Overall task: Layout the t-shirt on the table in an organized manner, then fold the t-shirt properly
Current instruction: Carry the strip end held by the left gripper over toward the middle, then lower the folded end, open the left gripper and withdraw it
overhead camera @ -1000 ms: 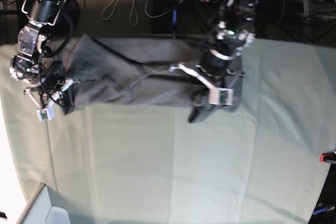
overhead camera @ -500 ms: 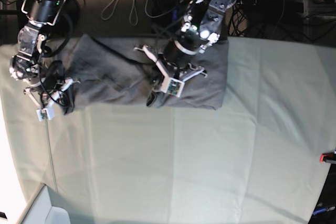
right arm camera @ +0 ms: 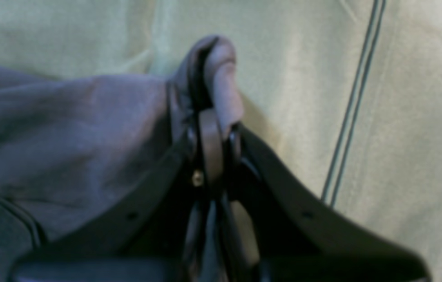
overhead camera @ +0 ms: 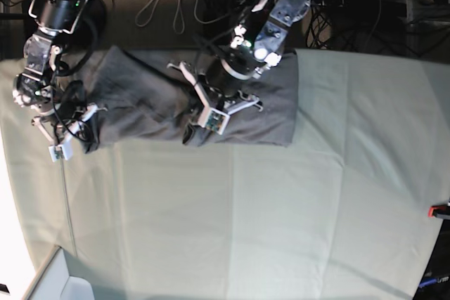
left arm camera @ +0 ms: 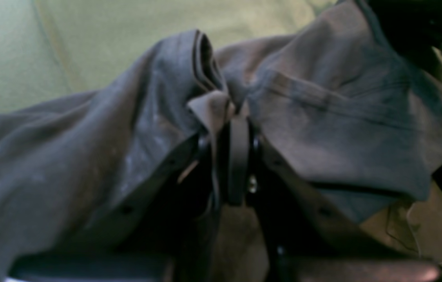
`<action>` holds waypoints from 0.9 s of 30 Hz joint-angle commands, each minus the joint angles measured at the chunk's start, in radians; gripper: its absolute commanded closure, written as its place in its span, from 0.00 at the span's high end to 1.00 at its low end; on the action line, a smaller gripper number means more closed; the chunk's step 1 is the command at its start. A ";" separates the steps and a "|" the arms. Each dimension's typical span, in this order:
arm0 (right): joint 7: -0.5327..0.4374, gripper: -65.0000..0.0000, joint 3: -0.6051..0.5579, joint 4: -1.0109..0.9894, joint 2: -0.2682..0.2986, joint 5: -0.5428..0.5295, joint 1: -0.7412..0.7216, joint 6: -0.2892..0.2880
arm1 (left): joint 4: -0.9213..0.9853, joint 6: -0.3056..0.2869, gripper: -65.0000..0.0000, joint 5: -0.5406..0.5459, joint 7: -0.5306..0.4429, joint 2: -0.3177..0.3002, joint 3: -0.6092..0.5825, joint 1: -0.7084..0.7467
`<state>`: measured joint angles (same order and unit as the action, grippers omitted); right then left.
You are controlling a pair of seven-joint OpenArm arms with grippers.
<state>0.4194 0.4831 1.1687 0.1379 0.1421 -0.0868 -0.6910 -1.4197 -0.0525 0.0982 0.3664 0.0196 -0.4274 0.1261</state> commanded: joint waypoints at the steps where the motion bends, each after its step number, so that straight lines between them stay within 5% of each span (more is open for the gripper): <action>1: -0.020 0.00 0.001 0.018 0.013 -0.016 -0.015 -0.007 | -0.014 -0.005 0.00 0.007 -0.023 0.018 -0.003 -0.013; 9: -0.020 0.00 0.001 0.018 0.013 -0.016 -0.017 -0.007 | -0.013 -0.007 0.02 0.008 -0.011 0.024 -0.004 -0.036; 16: -0.020 0.00 0.001 0.018 0.013 -0.016 -0.015 -0.007 | -0.026 -0.010 0.48 0.010 0.041 0.024 -0.078 -0.042; 18: -0.020 0.00 0.001 0.018 0.013 -0.016 -0.015 -0.007 | -0.037 -0.010 0.54 0.010 0.041 0.023 -0.100 -0.042; 23: -0.020 0.00 0.001 0.018 0.015 -0.016 -0.017 -0.007 | -0.157 -0.007 0.54 0.010 0.042 0.001 -0.095 -0.024; 27: -0.020 0.00 0.001 0.018 0.015 -0.016 -0.020 -0.007 | -0.191 -0.007 0.45 0.010 0.044 -0.033 -0.035 -0.009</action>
<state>0.4194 0.4831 1.1687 0.1390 0.1425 -0.0879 -0.6910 -1.5944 -0.0547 0.1078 0.4316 -0.0200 -0.4587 0.1238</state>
